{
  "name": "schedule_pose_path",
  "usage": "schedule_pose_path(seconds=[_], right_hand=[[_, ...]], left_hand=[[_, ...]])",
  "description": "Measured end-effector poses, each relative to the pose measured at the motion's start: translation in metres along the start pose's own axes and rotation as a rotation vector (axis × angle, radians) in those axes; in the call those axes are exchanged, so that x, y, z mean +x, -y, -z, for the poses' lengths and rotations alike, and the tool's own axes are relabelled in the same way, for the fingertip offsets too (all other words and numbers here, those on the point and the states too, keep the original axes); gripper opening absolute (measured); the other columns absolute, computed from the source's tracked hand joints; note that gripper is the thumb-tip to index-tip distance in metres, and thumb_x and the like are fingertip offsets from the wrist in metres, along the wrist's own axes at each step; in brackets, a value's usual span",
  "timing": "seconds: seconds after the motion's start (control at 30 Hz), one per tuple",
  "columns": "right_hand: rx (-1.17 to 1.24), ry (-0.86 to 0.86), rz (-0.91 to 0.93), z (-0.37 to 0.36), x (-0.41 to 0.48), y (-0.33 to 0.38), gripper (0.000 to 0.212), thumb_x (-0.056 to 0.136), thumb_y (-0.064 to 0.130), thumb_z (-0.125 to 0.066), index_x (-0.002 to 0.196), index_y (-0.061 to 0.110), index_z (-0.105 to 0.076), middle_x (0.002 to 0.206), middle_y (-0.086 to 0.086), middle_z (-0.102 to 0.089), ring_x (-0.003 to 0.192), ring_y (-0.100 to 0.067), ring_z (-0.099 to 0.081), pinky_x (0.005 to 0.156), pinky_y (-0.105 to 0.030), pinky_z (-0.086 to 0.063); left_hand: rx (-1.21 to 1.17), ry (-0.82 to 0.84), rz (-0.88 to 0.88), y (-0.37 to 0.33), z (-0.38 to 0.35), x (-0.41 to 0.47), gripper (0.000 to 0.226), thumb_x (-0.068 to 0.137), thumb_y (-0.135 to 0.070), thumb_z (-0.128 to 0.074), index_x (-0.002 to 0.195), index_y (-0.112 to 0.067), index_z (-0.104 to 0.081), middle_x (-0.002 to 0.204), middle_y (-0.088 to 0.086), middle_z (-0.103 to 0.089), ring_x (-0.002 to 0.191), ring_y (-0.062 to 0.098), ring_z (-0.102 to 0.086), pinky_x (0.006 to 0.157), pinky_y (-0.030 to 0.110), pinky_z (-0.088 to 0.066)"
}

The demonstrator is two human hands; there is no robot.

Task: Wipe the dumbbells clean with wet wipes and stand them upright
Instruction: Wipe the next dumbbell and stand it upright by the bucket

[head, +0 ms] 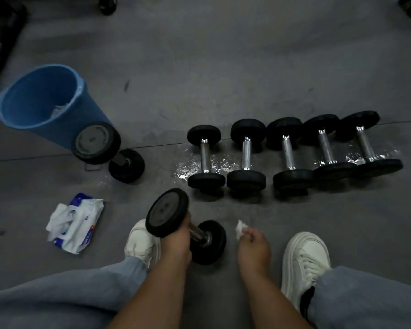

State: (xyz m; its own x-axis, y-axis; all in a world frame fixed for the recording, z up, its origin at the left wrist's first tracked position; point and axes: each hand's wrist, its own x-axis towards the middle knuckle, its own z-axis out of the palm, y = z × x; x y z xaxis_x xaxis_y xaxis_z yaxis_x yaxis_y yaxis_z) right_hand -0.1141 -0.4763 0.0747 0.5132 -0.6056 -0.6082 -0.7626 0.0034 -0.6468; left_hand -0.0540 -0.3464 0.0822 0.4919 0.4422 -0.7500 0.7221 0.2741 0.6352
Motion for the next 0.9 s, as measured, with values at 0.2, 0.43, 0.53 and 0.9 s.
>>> schedule_pose_path(seconds=[0.2, 0.43, 0.53, 0.9], right_hand=[[0.337, 0.206, 0.114, -0.014, 0.016, 0.066, 0.029, 0.089, 0.034, -0.060, 0.066, 0.017, -0.066, 0.066, 0.001, -0.061, 0.066, -0.011, -0.054, 0.066, -0.035, -0.047], [0.476, 0.227, 0.081, -0.003, 0.027, 0.079, 0.031, 0.099, 0.037, -0.046, 0.093, 0.016, -0.068, 0.083, 0.006, -0.065, 0.076, -0.005, -0.059, 0.064, -0.024, -0.050], [0.517, 0.266, 0.047, -0.004, 0.020, 0.080, 0.024, 0.097, 0.032, -0.050, 0.096, 0.017, -0.068, 0.091, 0.000, -0.068, 0.077, -0.009, -0.063, 0.058, -0.021, -0.050], [0.539, 0.396, -0.072, -0.004, 0.005, 0.074, 0.031, 0.098, 0.036, -0.043, 0.094, 0.016, -0.066, 0.090, -0.005, -0.069, 0.076, -0.019, -0.066, 0.067, -0.029, -0.048]], left_hand=[[0.433, 0.019, -0.365, 0.005, -0.011, -0.005, 0.050, 0.089, 0.002, -0.065, 0.136, -0.001, -0.050, 0.139, 0.016, -0.052, 0.128, 0.025, -0.046, 0.095, 0.011, -0.023], [0.209, 0.275, -0.262, -0.010, -0.006, -0.018, 0.042, 0.083, 0.018, -0.053, 0.113, -0.008, -0.067, 0.100, 0.007, -0.072, 0.083, 0.010, -0.063, 0.068, 0.017, -0.050], [-0.136, 0.491, 0.097, -0.034, 0.005, -0.025, 0.043, 0.078, 0.008, -0.037, 0.104, -0.012, -0.064, 0.088, 0.005, -0.064, 0.079, 0.016, -0.057, 0.073, 0.031, -0.044], [0.123, 0.307, 0.007, -0.066, 0.025, -0.026, 0.022, 0.096, -0.012, -0.061, 0.118, -0.012, -0.060, 0.105, 0.008, -0.072, 0.086, 0.020, -0.071, 0.053, 0.030, -0.057]])
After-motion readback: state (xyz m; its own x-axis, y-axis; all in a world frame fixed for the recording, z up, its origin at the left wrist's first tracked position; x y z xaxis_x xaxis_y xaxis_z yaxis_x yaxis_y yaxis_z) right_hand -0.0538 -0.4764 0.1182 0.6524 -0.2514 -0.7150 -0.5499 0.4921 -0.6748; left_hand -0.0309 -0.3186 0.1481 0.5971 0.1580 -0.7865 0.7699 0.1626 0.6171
